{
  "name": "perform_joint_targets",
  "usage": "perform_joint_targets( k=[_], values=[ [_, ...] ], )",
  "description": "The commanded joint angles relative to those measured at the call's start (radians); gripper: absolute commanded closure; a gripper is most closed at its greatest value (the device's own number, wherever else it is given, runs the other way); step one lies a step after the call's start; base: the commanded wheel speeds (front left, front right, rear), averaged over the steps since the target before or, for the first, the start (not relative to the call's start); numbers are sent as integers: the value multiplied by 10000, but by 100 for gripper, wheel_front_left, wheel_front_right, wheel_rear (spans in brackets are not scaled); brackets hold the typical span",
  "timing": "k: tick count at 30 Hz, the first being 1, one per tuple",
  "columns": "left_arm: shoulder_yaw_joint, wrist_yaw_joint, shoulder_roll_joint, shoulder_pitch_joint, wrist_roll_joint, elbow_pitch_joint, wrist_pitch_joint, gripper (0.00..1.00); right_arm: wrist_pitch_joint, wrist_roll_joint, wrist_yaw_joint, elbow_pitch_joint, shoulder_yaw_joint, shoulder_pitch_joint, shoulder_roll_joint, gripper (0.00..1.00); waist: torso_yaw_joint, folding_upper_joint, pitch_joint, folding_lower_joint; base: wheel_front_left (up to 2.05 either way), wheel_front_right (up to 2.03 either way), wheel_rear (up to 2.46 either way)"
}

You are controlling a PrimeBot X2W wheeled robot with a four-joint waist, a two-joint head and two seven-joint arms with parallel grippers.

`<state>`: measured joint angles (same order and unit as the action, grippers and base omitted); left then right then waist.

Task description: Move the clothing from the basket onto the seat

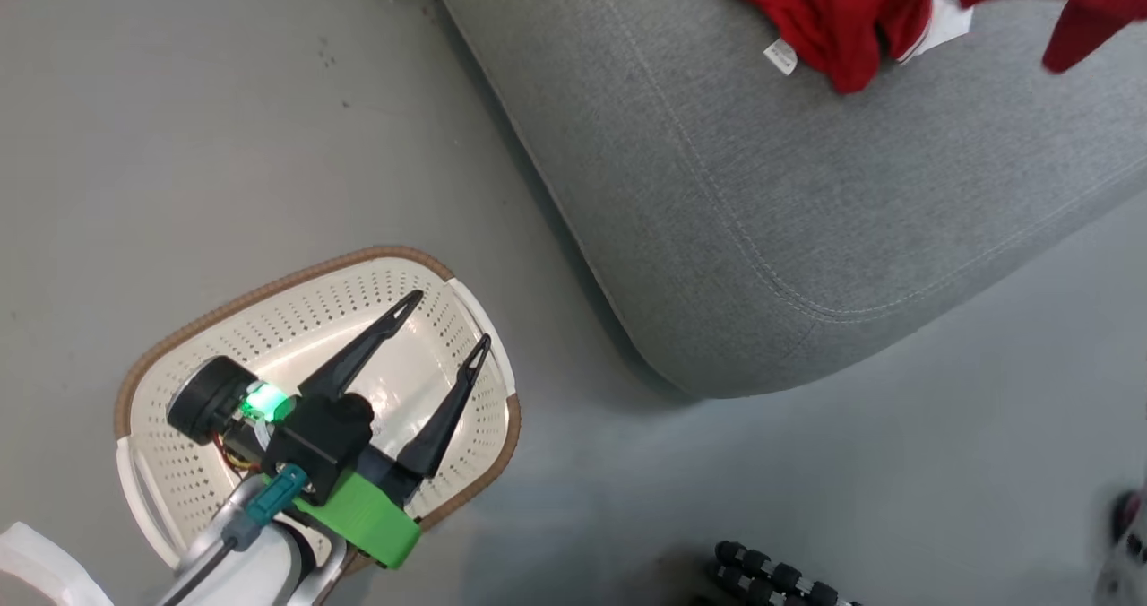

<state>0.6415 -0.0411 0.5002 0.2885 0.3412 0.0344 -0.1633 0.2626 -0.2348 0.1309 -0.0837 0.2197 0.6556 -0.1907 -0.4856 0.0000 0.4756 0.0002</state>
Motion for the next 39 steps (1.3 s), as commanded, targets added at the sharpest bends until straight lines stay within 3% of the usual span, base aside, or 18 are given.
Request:
perform_joint_targets(
  k=[1, 7, 12, 19, 28, 29, 30, 31, 39],
  values=[
    [-71, -45, 177, 289, -157, 137, 38, 0, 33, -61, -3, 233, 44, 663, -223, 100, 837, 0, 1447, -2, 0, 0, 0],
    [-118, -169, 308, 937, -280, 521, 121, 0, 31, -167, -3, 1937, 187, 2934, -1467, 100, 1350, 0, 2383, -2, 0, 0, 0],
    [-119, -190, 250, 1295, -386, 594, 5, 0, 31, 39, -3, 3422, 77, 3211, -2015, 100, 1642, 0, 2850, -2, 0, 0, 0],
    [4, -207, 40, 1530, -494, 326, -253, 0, 31, 628, -7, 5132, 1447, 2217, -1696, 100, 1923, 0, 3000, -2, 0, 0, 0],
    [99, -156, -167, 1435, -308, -154, -511, 0, 31, 1071, -7, 5318, 2367, 1192, -1187, 100, 2053, 0, 2548, -2, 0, 0, 0],
    [127, -150, -208, 1394, -288, -218, -540, 0, 31, 1046, -7, 5370, 2407, 1106, -1104, 85, 2060, 0, 2448, -2, 0, 0, 0],
    [154, -142, -246, 1359, -284, -270, -574, 0, 31, 1028, -7, 5418, 2461, 1032, -1078, 57, 2065, 0, 2348, -2, 0, 0, 0],
    [193, -140, -292, 1314, -260, -317, -590, 0, 33, 1065, -7, 5439, 2512, 968, -1087, 0, 2074, 0, 2233, -2, 0, 0, 0],
    [426, -153, -608, 1062, -169, -738, -780, 0, 31, 1200, -7, 5480, 2771, 294, -988, 0, 2177, 0, 1407, -2, 0, 0, 0]
  ],
)
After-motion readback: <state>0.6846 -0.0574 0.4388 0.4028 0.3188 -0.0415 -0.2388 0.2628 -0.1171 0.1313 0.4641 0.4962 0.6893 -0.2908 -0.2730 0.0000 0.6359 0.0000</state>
